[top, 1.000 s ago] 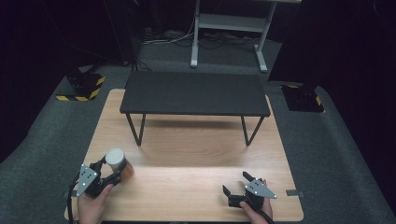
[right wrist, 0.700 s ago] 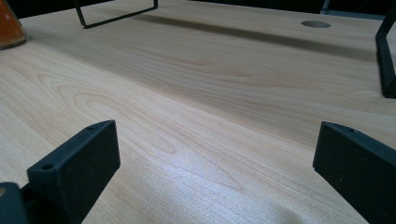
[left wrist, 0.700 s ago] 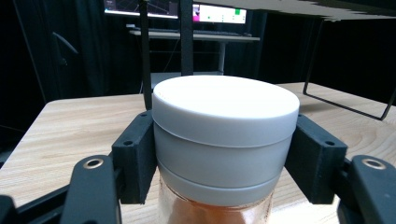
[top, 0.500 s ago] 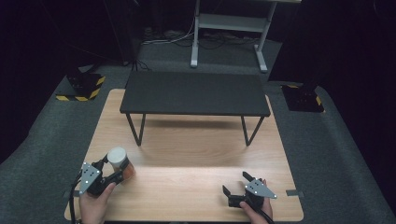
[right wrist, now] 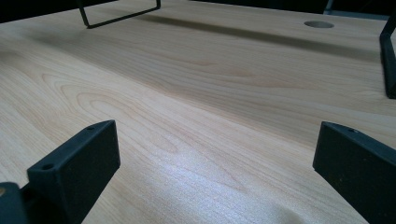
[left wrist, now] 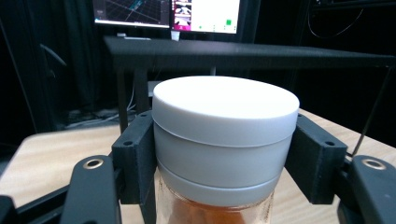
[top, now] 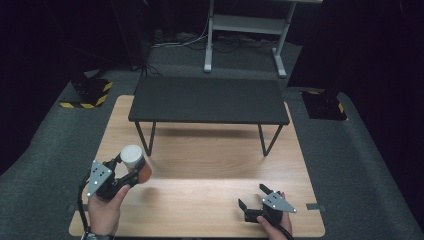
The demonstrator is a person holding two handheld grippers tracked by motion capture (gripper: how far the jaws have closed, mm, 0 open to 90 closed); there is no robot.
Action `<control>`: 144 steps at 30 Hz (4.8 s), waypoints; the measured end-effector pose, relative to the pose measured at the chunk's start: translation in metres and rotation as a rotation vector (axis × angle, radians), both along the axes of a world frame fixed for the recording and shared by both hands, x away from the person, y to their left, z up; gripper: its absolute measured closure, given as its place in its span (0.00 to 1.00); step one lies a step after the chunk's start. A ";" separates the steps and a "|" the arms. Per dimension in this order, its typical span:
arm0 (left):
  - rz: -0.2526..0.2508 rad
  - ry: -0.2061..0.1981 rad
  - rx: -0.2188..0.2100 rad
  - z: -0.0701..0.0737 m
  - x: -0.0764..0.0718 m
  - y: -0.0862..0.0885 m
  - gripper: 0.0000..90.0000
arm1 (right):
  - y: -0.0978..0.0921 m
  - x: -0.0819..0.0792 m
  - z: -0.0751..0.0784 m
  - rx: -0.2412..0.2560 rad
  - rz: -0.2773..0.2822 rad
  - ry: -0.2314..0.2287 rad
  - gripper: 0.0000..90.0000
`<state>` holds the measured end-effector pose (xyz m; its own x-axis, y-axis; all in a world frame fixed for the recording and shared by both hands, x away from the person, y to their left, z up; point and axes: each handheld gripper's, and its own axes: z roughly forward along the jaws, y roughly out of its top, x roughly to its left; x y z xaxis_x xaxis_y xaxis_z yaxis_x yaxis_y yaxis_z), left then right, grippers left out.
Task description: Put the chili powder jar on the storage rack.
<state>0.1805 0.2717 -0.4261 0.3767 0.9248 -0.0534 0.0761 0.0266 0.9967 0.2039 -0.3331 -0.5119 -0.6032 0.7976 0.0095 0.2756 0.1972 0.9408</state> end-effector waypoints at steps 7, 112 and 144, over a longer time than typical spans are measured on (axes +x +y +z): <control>0.001 -0.012 0.020 0.025 0.014 -0.010 0.37 | 0.000 0.000 0.000 0.004 -0.001 0.000 0.00; -0.048 -0.123 -0.019 0.071 0.094 -0.066 0.00 | -0.007 0.001 -0.003 0.023 0.034 -0.009 0.00; -0.120 -0.039 -0.012 -0.081 -0.013 -0.001 0.00 | -0.008 -0.001 -0.005 0.029 0.033 -0.023 0.00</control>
<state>0.1670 0.2708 -0.5071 0.4866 0.8723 -0.0470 0.0404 0.0312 0.9987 0.2025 -0.3407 -0.5173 -0.6293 0.7769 0.0180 0.2476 0.1784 0.9523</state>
